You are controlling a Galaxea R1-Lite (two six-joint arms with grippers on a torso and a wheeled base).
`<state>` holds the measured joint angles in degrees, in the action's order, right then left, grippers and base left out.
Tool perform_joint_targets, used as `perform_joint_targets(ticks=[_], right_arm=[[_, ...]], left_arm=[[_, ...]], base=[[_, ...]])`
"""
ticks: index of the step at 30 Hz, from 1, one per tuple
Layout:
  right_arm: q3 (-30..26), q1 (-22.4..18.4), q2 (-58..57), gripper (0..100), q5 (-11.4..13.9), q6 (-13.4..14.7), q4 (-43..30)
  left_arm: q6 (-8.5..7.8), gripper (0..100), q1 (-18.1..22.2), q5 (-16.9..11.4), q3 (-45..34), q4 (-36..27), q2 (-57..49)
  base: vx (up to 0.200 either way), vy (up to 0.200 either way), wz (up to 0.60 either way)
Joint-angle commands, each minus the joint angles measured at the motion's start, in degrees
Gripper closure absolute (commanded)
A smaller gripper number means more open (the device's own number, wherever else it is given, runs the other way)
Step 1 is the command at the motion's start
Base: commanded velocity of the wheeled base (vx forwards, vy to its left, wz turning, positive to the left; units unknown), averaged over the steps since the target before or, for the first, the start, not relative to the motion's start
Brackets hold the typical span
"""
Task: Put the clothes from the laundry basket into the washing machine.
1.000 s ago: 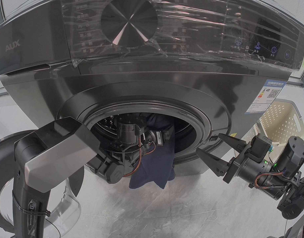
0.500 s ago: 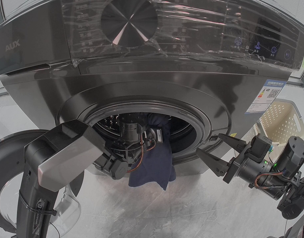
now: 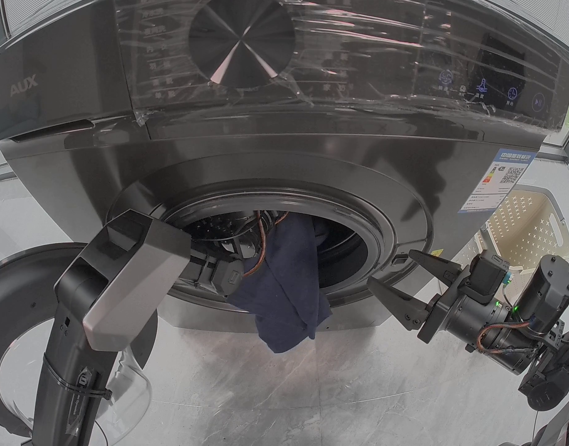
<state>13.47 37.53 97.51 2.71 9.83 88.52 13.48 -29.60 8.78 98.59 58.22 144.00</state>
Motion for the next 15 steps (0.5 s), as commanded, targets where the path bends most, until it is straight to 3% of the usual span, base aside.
perform_joint_targets(ticks=[1,6,7,11,12,15], right_arm=[[-0.02,-0.09,-0.04,0,0.02,0.02,0.08],[-0.02,-0.01,0.22,0,0.02,0.02,0.08],[-0.02,-0.01,0.22,0,0.02,0.02,-0.01],[-0.11,-0.09,0.13,0,0.02,0.02,-0.01],[-0.11,-0.01,0.13,0,0.02,0.02,0.08],[-0.11,0.08,0.13,0,0.02,0.02,0.08]], left_arm=[[0.23,100,1.21,1.33,7.41,-1.36,3.57],[0.32,100,2.0,1.77,7.32,-3.03,3.92],[0.32,0,1.83,1.77,6.18,-3.03,3.66],[0.76,0,1.39,1.77,1.61,-3.2,1.9],[1.11,0,0.68,1.24,-4.54,-5.66,-1.88],[0.93,0,0.59,-0.25,-11.31,-10.15,-5.3]], base=[[0.0,0.0,0.0],[0.0,0.0,0.0],[0.0,0.0,0.0],[0.0,0.0,0.0],[0.0,0.0,0.0],[0.0,0.0,0.0]])
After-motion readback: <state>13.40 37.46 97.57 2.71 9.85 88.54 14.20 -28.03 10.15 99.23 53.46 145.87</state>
